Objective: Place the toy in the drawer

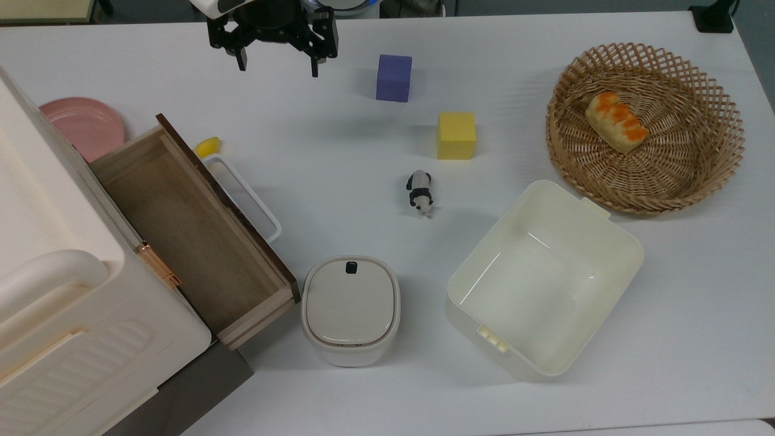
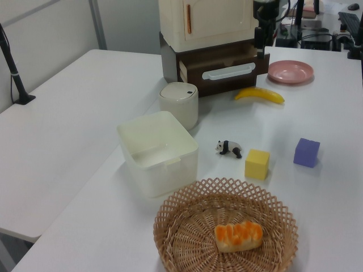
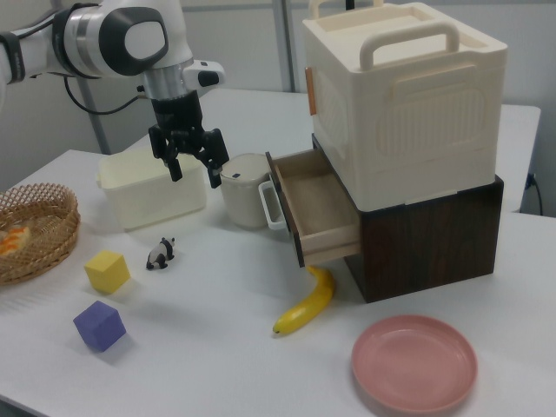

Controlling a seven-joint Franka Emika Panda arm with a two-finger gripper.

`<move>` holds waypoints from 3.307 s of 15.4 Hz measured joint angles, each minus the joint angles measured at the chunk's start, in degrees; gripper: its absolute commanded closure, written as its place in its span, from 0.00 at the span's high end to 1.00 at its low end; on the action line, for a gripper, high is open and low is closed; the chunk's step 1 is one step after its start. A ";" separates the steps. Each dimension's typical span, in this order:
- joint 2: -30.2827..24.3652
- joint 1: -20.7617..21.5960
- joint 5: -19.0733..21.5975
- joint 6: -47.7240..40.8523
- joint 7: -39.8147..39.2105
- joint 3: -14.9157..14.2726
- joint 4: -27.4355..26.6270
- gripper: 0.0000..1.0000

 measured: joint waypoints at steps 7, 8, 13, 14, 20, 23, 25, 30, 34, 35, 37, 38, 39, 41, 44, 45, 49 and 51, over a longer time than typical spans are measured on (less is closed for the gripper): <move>-0.01 0.01 0.00 -0.40 -0.02 0.09 -0.14 1.00; 0.00 0.05 0.00 -0.40 -0.03 0.22 -0.23 1.00; 1.15 3.28 0.03 -0.40 -0.06 0.56 -0.50 1.00; 1.42 4.91 0.04 -0.40 -0.06 0.59 -0.50 1.00; 1.90 20.08 0.04 -0.39 0.06 -4.08 -0.45 1.00; 2.59 26.09 0.21 0.27 0.08 -7.99 -0.30 1.00; 2.99 27.63 0.34 0.87 0.08 -9.52 -0.21 1.00; 5.03 26.37 2.55 5.54 0.07 -10.61 -0.36 1.00; 12.26 25.83 2.77 11.58 0.07 -10.61 -0.43 1.00; 13.75 25.72 2.77 11.79 0.07 -10.61 -0.40 1.00; 16.36 25.56 2.77 12.81 0.03 -10.60 -0.37 1.00; 17.52 25.56 2.77 14.05 0.03 -10.50 -0.37 1.00; 18.59 25.58 2.77 14.96 0.03 -10.35 -0.36 1.00; 20.58 25.63 2.77 15.62 0.03 -10.22 -0.33 0.97; 23.02 25.64 2.77 16.64 0.02 -10.12 -0.27 0.81; 23.53 25.68 2.77 17.78 0.02 -9.96 -0.25 0.73; 24.43 25.73 2.54 18.93 -0.09 -9.47 -0.18 0.36; 24.43 25.64 2.51 18.93 -0.62 -9.47 -0.07 0.25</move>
